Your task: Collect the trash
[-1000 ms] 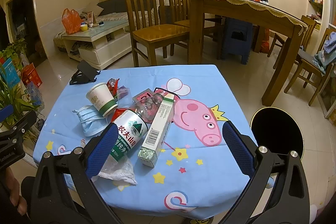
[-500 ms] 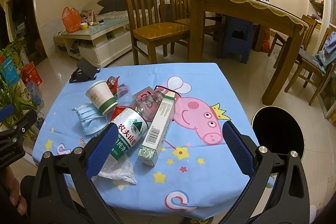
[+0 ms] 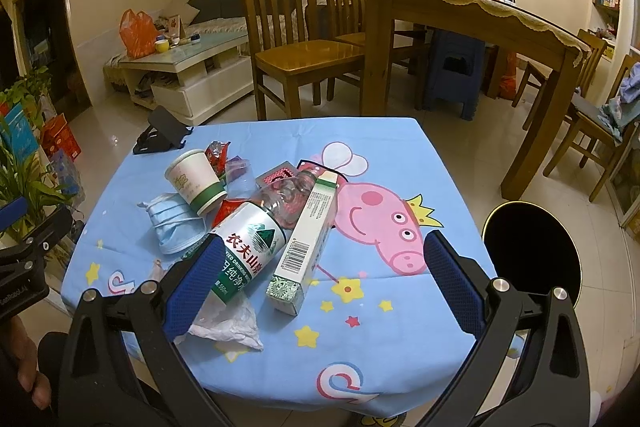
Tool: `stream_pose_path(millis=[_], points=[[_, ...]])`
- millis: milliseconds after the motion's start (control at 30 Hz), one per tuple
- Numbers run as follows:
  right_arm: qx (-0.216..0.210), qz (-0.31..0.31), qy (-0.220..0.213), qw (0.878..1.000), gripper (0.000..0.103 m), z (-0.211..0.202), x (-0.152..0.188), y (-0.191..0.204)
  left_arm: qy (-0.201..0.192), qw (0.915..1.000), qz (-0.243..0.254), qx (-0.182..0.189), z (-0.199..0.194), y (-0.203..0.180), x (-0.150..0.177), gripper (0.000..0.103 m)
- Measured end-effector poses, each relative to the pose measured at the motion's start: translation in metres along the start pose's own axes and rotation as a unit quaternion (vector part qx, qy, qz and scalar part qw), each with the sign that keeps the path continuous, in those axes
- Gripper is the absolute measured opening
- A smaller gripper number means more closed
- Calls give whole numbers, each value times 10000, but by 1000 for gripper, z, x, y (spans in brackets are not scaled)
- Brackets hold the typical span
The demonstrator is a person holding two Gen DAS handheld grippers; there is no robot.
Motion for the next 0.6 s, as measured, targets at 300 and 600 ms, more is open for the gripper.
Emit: stream_pose_path(millis=[300,600], points=[[-268,94,97,9995,98,4,0,10,25,10000,-48,22,2,1,1,97],[-845,568,513,9935,98,20,-6,27,159,9991,-344,202,14,21,12,97]])
Point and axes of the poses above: each gripper's, at about its wrist camera, not at the fingertips, and z roughly the way its jaws point, y to its left, x to its underside, the point moved 3 cm from there along z, roughly the way its jaws point, and after that the axes turned 15 degrees about -y, right-handed, at the moved point
